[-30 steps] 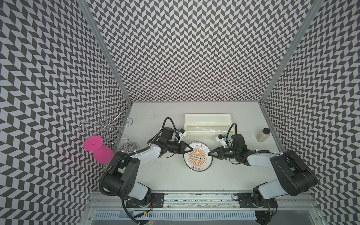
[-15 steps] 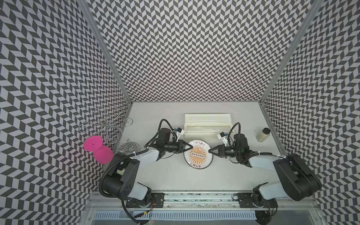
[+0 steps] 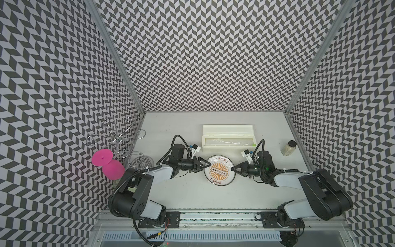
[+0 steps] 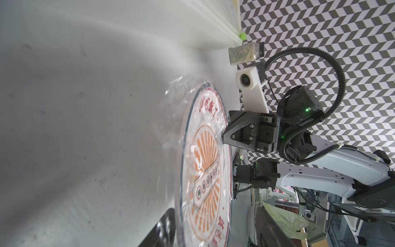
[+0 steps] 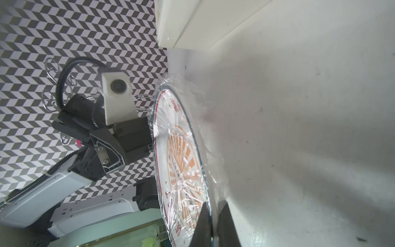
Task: Wrap the plate with plastic wrap
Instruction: Cover the plate with plastic wrap, then reset both arms
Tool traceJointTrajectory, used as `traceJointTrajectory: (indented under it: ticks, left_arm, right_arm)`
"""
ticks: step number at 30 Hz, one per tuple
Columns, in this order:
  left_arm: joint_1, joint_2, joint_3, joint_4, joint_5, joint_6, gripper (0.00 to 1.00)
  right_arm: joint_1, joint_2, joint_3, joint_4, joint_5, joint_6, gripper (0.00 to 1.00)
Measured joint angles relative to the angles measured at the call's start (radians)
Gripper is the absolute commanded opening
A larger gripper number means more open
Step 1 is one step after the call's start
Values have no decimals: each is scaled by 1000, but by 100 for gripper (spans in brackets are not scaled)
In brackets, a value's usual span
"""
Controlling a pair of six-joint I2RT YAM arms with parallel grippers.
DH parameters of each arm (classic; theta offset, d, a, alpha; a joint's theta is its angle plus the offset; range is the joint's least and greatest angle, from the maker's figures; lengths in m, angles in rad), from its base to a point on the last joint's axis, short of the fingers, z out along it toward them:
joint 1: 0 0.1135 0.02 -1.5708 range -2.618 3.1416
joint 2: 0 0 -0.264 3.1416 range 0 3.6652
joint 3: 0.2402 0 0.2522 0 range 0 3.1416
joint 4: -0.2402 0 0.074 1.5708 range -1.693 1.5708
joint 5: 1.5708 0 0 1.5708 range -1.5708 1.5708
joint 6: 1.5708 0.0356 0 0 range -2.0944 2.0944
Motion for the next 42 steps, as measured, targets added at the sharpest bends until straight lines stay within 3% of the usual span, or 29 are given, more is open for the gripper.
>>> traceJointTrajectory:
  ticks: [9,14,17,20,23,30,33,36,37,39,42]
  left_arm:
    - [85,-5,-11,-235,-116,97,60]
    - [72,-32,9,-287,-173,117,60]
    - [42,-37,31,-290,-196,120,59]
    - [18,-37,43,-292,-212,121,59]
    - [0,-37,50,-297,-230,122,59]
    - [-7,-126,63,-326,-335,155,59]
    - [-14,-276,61,-288,-457,196,60]
    - [-52,-473,7,-147,-689,270,66]
    - [-69,-532,-24,-82,-797,302,66]
    - [-92,-582,-56,0,-994,357,66]
    - [-94,-530,-58,112,-1330,444,67]
  right_arm:
    - [2,15,-24,-46,122,25,0]
    - [26,14,-9,-118,230,-14,1]
    - [32,13,15,-143,261,-42,14]
    - [36,13,44,-212,288,-84,36]
    - [37,-9,91,-299,306,-132,48]
    - [30,-98,222,-614,384,-274,58]
    - [27,-172,312,-713,437,-339,64]
    - [23,-278,367,-701,582,-389,77]
    - [23,-325,356,-651,635,-420,97]
    - [22,-429,272,-470,771,-489,100]
    - [8,-534,47,-103,1021,-611,100]
